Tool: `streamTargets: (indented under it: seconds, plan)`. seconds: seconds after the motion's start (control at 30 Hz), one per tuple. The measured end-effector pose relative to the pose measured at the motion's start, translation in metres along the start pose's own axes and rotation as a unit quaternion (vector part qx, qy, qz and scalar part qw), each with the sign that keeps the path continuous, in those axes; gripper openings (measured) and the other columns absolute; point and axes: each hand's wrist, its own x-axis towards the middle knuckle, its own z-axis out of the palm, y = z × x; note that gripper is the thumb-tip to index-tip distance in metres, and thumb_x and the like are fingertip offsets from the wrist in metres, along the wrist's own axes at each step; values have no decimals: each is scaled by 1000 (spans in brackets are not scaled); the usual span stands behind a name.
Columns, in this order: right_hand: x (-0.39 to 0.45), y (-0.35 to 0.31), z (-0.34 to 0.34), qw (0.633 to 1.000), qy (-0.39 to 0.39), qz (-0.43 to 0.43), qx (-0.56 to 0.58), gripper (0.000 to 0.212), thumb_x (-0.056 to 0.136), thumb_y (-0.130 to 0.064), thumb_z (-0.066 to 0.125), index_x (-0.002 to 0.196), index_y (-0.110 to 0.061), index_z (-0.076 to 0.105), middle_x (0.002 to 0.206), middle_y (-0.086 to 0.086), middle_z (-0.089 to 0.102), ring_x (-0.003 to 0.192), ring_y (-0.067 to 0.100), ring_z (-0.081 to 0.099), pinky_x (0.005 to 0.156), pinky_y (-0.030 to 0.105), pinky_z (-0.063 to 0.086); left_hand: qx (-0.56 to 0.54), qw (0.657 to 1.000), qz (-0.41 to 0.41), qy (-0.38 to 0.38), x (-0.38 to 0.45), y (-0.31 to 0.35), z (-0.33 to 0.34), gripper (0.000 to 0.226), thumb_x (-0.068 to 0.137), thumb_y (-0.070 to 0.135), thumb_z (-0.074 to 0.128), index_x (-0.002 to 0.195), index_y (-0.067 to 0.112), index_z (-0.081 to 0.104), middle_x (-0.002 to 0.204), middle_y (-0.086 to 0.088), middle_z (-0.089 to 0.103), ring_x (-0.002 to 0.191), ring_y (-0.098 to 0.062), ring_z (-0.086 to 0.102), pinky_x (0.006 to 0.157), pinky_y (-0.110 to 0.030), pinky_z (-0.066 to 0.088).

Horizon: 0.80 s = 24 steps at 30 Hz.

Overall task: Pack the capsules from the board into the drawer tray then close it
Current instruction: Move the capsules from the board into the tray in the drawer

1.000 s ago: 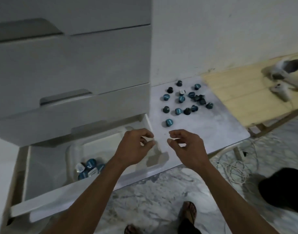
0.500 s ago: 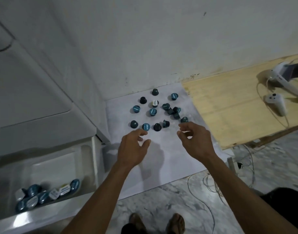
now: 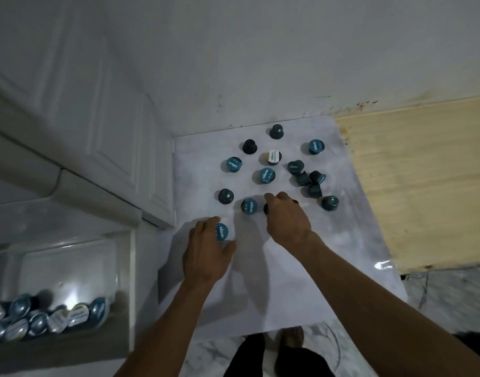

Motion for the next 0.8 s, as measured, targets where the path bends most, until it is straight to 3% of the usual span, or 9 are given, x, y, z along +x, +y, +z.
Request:
streamTargets:
  seconds: [0.2,0.33,0.5,0.7,0.8]
  plan:
    - [12,3,6,1000,7,-10,-7,36,92,-3,54,127,-8,49,122,15,52,108,32,58,86,36,49,6,998,-6,67,-1,2,12,53,84,30,72,131,15,52,123,-6,62,115,-25,57,89,-40,54]
    - [8,11,12,997,52,-23,45,26,94,-8,51,120,-8,52,114,15,54,98,33,58,72,34,45,-15,994,-2,112,-8,4,20,41,85,28,72,121,15,57,110,-5,66,105,-25,61,80,-37,55]
    - [-3,26,31,979,112,-82,150,42,96,-13,54,138,-10,47,124,16,48,100,33,54,81,40,50,-59,983,2,173,-12,-1,36,31,84,27,73,108,13,58,100,-7,67,94,-23,62,76,-36,56]
    - [-11,37,59,947,210,-142,197,27,91,-18,64,116,-11,58,112,11,55,86,24,57,64,36,53,-101,964,68,237,-18,-9,46,31,84,21,73,109,11,58,104,-8,66,98,-22,61,89,-25,47]
    - [-10,46,70,934,260,-162,187,16,91,-23,60,101,-11,61,100,7,62,82,24,58,65,40,52,-104,954,96,263,-21,-13,52,32,84,16,74,112,4,62,109,-10,67,102,-24,61,92,-30,50]
